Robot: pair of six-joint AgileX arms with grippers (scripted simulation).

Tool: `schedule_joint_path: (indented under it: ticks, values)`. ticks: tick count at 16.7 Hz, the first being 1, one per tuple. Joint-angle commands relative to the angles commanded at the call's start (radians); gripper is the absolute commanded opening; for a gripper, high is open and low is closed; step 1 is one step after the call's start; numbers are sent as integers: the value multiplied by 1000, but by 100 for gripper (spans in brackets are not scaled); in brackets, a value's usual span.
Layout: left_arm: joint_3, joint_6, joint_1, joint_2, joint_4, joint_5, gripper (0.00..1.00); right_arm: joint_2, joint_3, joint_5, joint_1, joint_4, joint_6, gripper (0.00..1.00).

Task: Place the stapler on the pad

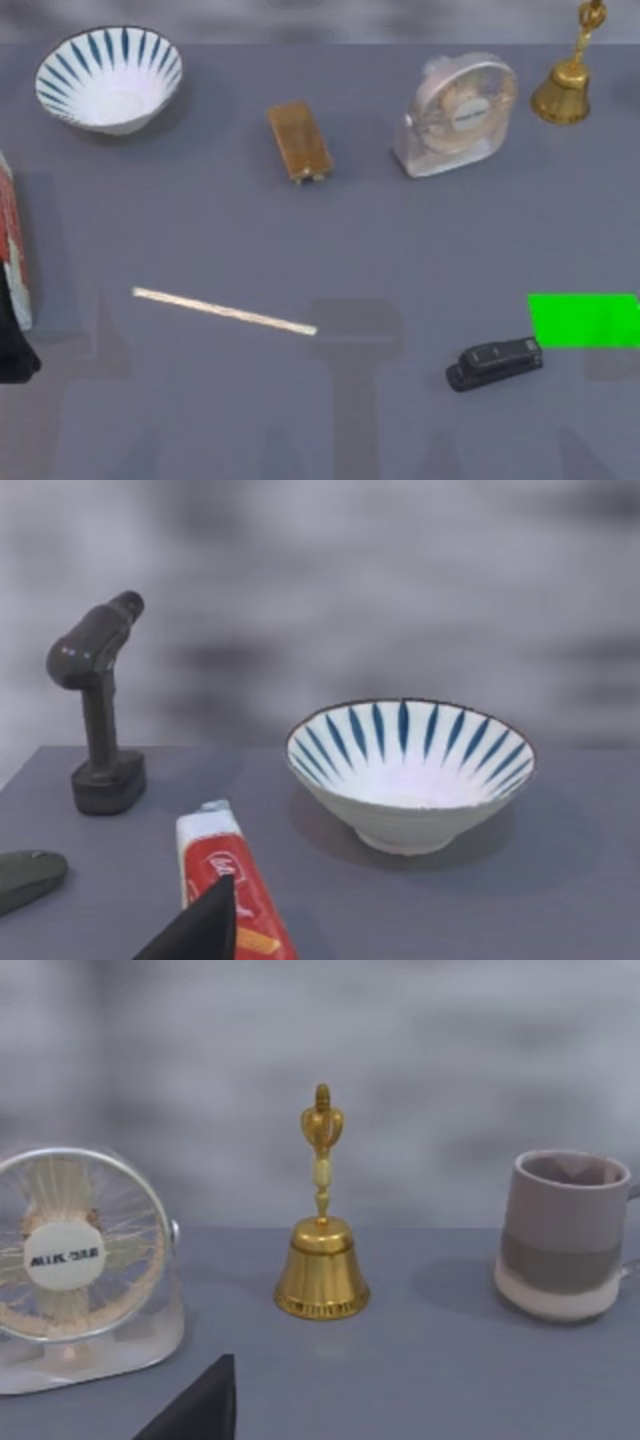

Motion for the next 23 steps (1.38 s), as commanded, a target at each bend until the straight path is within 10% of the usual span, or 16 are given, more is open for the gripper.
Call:
schedule_joint_path:
  ticks: [7, 23]
  values:
    - [0, 0, 0, 0, 0, 0, 100, 158, 150, -3, 71, -119, -132, 100]
    - [0, 0, 0, 0, 0, 0, 100, 1589, 1195, 0, 551, -995, -1083, 100]
